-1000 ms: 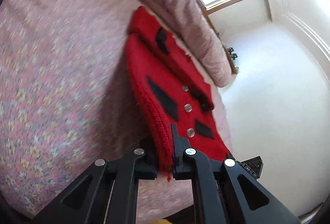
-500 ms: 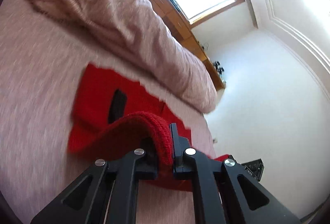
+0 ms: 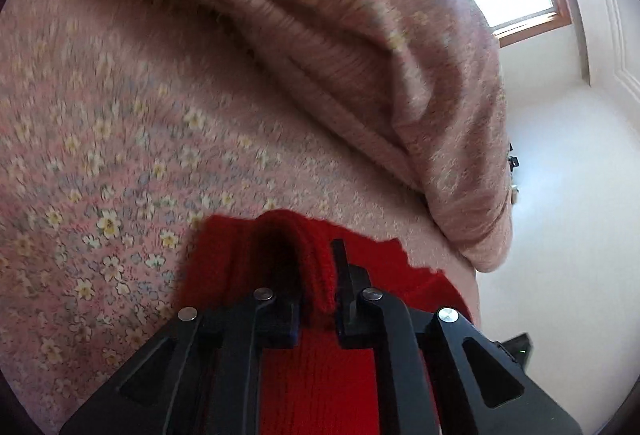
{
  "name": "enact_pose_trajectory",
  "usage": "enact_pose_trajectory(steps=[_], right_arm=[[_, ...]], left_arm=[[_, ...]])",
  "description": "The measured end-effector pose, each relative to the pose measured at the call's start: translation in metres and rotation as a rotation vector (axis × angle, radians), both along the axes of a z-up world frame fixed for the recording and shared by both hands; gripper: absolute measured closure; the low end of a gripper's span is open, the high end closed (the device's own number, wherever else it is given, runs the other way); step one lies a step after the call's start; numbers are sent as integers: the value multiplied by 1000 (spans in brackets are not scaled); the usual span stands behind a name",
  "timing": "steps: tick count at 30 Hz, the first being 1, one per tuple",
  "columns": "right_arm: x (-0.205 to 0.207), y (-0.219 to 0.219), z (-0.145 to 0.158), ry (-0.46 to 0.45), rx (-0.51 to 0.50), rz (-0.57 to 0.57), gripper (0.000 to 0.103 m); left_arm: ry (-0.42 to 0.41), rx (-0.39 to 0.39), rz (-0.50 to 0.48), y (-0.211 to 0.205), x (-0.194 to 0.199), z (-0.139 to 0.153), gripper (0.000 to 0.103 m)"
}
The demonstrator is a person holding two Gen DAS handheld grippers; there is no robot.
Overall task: Fold small clothes
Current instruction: 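Fold the held hem up over the cardigan body with both tools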
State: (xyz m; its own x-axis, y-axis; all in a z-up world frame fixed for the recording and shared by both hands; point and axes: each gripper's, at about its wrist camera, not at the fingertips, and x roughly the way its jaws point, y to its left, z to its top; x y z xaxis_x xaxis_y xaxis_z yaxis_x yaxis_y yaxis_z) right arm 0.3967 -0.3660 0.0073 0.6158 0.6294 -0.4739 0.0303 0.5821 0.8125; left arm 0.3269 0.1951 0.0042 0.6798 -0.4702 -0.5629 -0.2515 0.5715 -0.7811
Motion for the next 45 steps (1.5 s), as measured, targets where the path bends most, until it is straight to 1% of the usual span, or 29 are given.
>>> enact_pose_trajectory(steps=[1, 2, 3, 4, 5, 6, 7, 9, 11, 12, 14, 16, 18, 19, 20, 21, 23, 26, 28, 29, 32, 34, 37, 39, 42, 45], right_arm=[[-1, -5, -7, 15, 65, 4, 90], [-4, -9, -7, 6, 107, 6, 88], [-10, -16, -5, -10, 145, 2, 75], [-18, -25, 2, -29, 159, -19, 53], [-30, -34, 11, -56, 156, -50, 44], [-42, -44, 19, -84, 148, -77, 37], [-56, -52, 28, -112, 144, -91, 36], [-78, -65, 39, -133, 148, -82, 36], [-107, -73, 41, -126, 145, -62, 36], [-127, -73, 38, -123, 137, -47, 36], [-156, -72, 30, -108, 114, -21, 35], [-187, -65, 16, -81, 80, 2, 35], [-205, -58, 3, -55, 44, 25, 35], [-213, -52, -6, -35, 29, 44, 35], [-213, -47, -10, -20, 22, 54, 35], [-213, -44, -13, -6, 6, 59, 35], [-209, -39, -11, -3, -35, 61, 35], [-197, -36, -11, 56, -49, 53, 35], [-191, -32, -10, 79, -38, 37, 35], [-186, -31, -11, 91, -27, 30, 35], [-166, -31, -20, 111, 57, -1, 34], [-157, -37, -24, 114, 134, -34, 34], [-148, -44, -27, 95, 198, -55, 34], [-140, -42, -27, 90, 199, -65, 34], [-133, -34, -23, 77, 145, -66, 34], [-125, -23, -15, 61, 58, -40, 34]], left_arm=[[-16, -25, 5, 4, -5, 2, 87], [-27, -41, 16, 8, -10, 6, 82], [-40, -48, 44, 18, -19, 14, 76], [-55, -51, 67, 25, -27, 20, 72], [-66, -55, 88, 31, -34, 27, 68], [-73, -55, 106, 38, -44, 34, 58], [-77, -49, 109, 44, -52, 41, 52], [-87, -23, 105, 49, -71, 52, 52], [-84, 10, 95, 46, -98, 56, 51], [-79, 18, 85, 41, -108, 55, 48], [-55, 39, 47, 31, -129, 47, 46], [-29, 74, 17, 11, -153, 36, 45], [-1, 106, -7, -13, -166, 29, 44], [19, 108, -21, -24, -170, 23, 43], [37, 107, -29, -29, -170, 19, 42], [77, 99, -38, -36, -168, 10, 42], [120, 62, -43, -42, -162, 0, 42], [127, 13, -27, -43, -148, -12, 42], [120, -13, -15, -41, -140, -15, 41], [119, -30, -9, -40, -133, -17, 41], [126, -91, 4, -35, -120, -17, 38], [125, -114, -7, -34, -112, -19, 30], [134, -109, -20, -34, -94, -17, 27], [139, -101, -21, -37, -87, -16, 25], [147, -74, -19, -44, -77, -14, 20], [147, -32, -10, -52, -73, -9, 20]])
